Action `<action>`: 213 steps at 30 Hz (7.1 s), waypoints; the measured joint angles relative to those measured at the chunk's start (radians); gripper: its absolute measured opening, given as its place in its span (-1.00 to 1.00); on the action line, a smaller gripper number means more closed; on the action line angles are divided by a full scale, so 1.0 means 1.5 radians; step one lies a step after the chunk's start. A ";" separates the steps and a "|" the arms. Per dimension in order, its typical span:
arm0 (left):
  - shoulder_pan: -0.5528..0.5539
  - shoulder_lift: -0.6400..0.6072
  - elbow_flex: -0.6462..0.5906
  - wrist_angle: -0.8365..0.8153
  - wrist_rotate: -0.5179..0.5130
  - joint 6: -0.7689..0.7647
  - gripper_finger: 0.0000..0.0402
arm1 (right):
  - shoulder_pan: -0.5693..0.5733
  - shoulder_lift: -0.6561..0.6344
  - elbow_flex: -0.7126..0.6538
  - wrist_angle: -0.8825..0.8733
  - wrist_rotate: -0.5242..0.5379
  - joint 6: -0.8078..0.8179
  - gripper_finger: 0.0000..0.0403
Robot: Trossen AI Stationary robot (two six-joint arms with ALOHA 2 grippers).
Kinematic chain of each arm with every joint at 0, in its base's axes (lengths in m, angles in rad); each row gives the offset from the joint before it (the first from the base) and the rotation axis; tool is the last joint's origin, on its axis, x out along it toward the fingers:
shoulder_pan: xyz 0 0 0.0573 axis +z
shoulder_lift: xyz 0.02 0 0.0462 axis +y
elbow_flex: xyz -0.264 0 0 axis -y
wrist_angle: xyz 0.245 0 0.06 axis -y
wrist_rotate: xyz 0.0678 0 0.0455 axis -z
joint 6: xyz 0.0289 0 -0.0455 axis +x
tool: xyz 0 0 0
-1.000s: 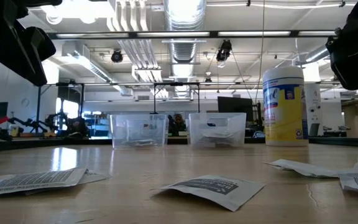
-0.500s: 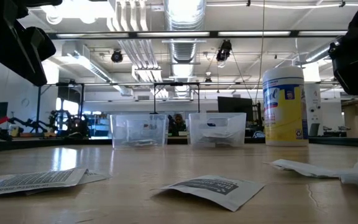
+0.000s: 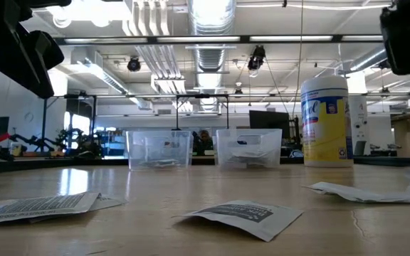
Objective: Pick & Place First Aid Supplies
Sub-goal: Put the gray towelette pack into the right transparent bin, then put the green bandage pack into the left transparent bin
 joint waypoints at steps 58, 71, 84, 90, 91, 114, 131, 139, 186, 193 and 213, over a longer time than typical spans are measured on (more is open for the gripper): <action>0.000 0.000 0.000 0.005 0.002 -0.003 -0.47 | -0.513 -0.312 0.003 -0.013 0.190 -0.692 -0.96; 0.000 0.000 0.000 0.005 0.003 -0.002 -0.47 | -0.620 -0.234 0.003 -0.012 0.183 -0.729 -0.96; 0.000 0.000 0.000 0.005 0.003 -0.002 -0.47 | -0.620 -0.128 0.003 -0.010 0.181 -0.707 -0.96; 0.000 0.000 0.000 0.005 0.003 -0.002 -0.47 | -0.620 -0.140 0.003 -0.012 0.181 -0.706 -0.96; 0.000 0.000 0.000 0.005 0.003 -0.002 -0.47 | -0.620 -0.147 0.003 -0.012 0.177 -0.707 -0.95; 0.000 0.000 0.000 0.022 0.003 -0.007 -0.01 | -0.416 -0.328 0.003 -0.083 -0.093 -0.628 -0.61; 0.000 0.000 0.000 0.026 0.002 -0.015 -0.03 | -0.140 -0.300 0.002 -0.252 -0.037 -0.266 -0.74; 0.000 0.000 0.000 0.026 0.002 -0.015 -0.03 | -0.058 -0.280 0.001 -0.360 -0.061 -0.068 -0.74; 0.000 0.000 0.000 0.032 -0.018 -0.015 -0.03 | -0.094 -0.182 -0.191 -0.087 0.016 -0.092 -0.37; 0.000 0.000 0.000 0.033 -0.018 -0.013 -0.03 | -0.094 -0.140 -0.167 -0.100 0.017 -0.100 -0.37; 0.001 0.000 0.000 0.035 -0.018 -0.012 -0.03 | -0.093 -0.081 -0.164 -0.109 0.032 0.001 -0.62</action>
